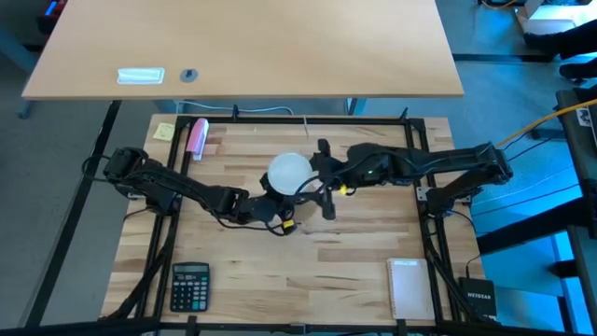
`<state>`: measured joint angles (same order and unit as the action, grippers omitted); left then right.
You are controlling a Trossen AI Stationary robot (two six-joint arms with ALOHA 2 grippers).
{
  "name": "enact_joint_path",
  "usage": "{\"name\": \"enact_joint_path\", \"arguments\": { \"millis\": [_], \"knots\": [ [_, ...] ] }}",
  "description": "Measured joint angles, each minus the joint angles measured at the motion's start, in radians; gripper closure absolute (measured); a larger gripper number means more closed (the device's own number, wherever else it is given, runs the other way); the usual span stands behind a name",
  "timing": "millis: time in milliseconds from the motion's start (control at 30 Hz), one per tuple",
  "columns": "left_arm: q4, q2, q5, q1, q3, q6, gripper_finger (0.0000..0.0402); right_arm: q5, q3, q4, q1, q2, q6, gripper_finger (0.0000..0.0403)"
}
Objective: Screw lightbulb
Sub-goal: Insert the white lightbulb into the lamp
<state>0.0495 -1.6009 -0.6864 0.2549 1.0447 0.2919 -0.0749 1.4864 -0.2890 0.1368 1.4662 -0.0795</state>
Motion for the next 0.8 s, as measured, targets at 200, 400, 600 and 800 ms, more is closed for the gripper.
{"name": "enact_joint_path", "arguments": {
  "millis": [200,400,600,800],
  "knots": [
    [0.012,0.000,0.061,0.000,0.000,-0.057,0.0375,0.061,0.000,-0.115,0.000,-0.055,-0.012,0.0090],
    [0.049,-0.001,0.293,0.006,-0.002,-0.196,0.0375,0.258,0.002,-0.230,-0.030,-0.103,-0.086,0.0086],
    [0.155,-0.001,0.590,0.017,-0.002,-0.282,0.0375,0.479,0.003,-0.117,-0.084,-0.063,-0.091,0.0102],
    [0.180,-0.001,0.709,0.019,-0.003,-0.282,0.0375,0.714,0.003,0.092,-0.107,0.012,-0.076,0.0105]
  ]
}}
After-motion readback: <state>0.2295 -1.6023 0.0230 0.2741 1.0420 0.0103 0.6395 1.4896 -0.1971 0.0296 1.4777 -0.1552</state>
